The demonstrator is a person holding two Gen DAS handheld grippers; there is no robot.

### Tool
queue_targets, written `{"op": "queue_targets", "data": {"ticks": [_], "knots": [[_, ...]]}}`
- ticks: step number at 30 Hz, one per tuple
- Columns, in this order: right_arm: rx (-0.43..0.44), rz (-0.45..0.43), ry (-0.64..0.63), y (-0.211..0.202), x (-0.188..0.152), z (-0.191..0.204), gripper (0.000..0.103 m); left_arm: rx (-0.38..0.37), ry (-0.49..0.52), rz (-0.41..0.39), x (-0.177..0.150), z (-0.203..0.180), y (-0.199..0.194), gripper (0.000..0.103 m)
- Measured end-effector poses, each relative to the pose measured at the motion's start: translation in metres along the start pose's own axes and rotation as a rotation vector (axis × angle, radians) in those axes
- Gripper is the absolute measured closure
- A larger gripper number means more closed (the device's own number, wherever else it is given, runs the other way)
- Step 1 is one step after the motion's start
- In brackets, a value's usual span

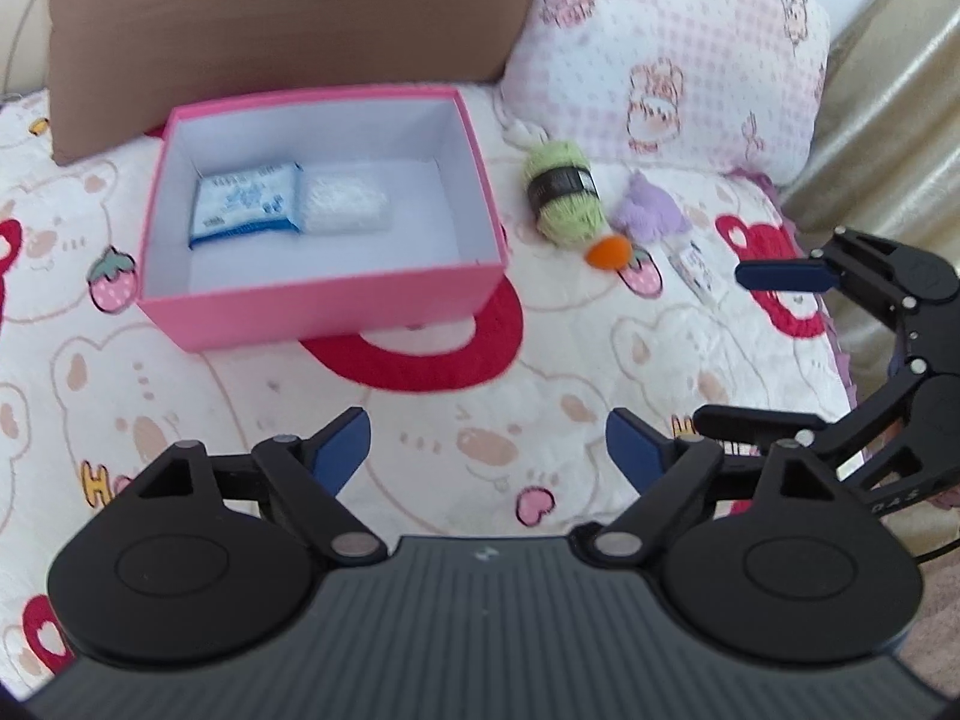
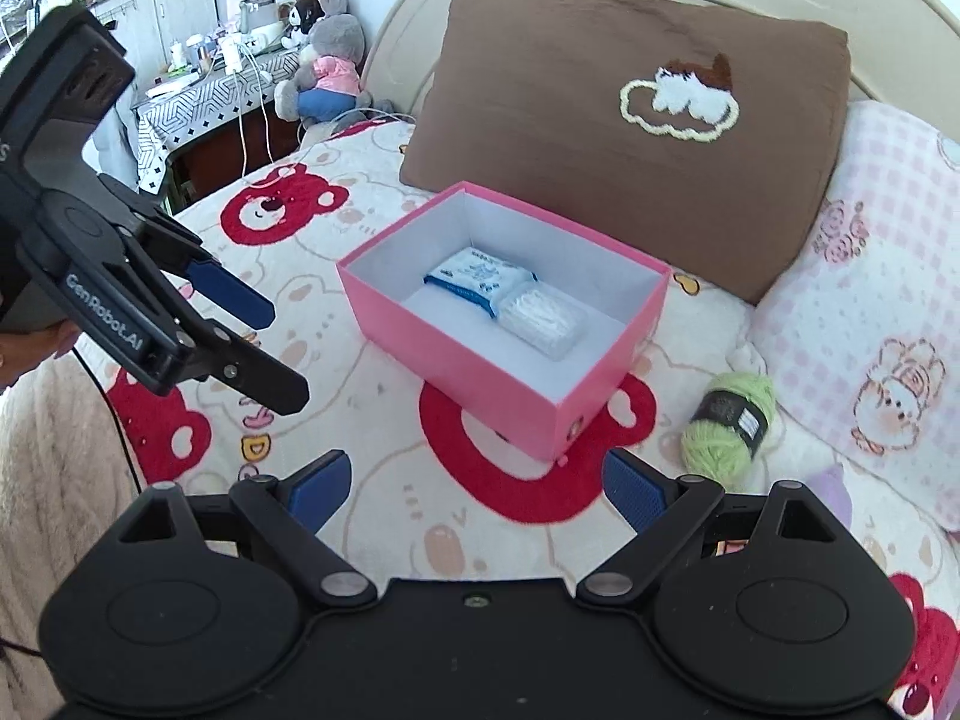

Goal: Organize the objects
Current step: 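Raise the left tool out of the pink box and back away, then move the left tool toward the small white tissue pack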

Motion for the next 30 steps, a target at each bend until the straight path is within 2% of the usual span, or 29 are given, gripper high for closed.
{"op": "queue_targets", "data": {"ticks": [3,6,12,19,26,30], "knots": [[-0.011,0.011,-0.002,-0.005,-0.012,-0.004,0.010,-0.022,0.002,0.042,-0.009,-0.008,0.009,0.012],[0.004,0.011,0.022,-0.006,-0.024,-0.008,0.010,-0.039,0.033,0.053,-0.015,-0.015,0.022,0.009],[0.050,0.048,0.209,0.021,-0.066,-0.026,0.010,-0.044,0.018,0.083,-0.027,-0.019,0.054,0.009],[0.043,0.049,0.313,0.027,-0.092,-0.046,0.010,-0.030,0.056,0.061,-0.029,-0.031,0.084,0.011],[-0.026,0.034,0.366,0.024,-0.108,-0.075,0.010,-0.046,0.070,0.053,-0.022,-0.051,0.102,0.009],[-0.082,0.020,0.348,0.023,-0.114,-0.085,0.010,-0.082,0.034,0.089,-0.022,-0.058,0.114,0.009]]}}
Point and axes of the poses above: each gripper's, at about its wrist camera, not at the fingertips, and y roughly the way its jaws point, z to its left, x to its top, the point moved 10 cm from there along y, roughly the way its jaws point, and after that the axes turned 4 degrees about -y, right-handed, at the moved point
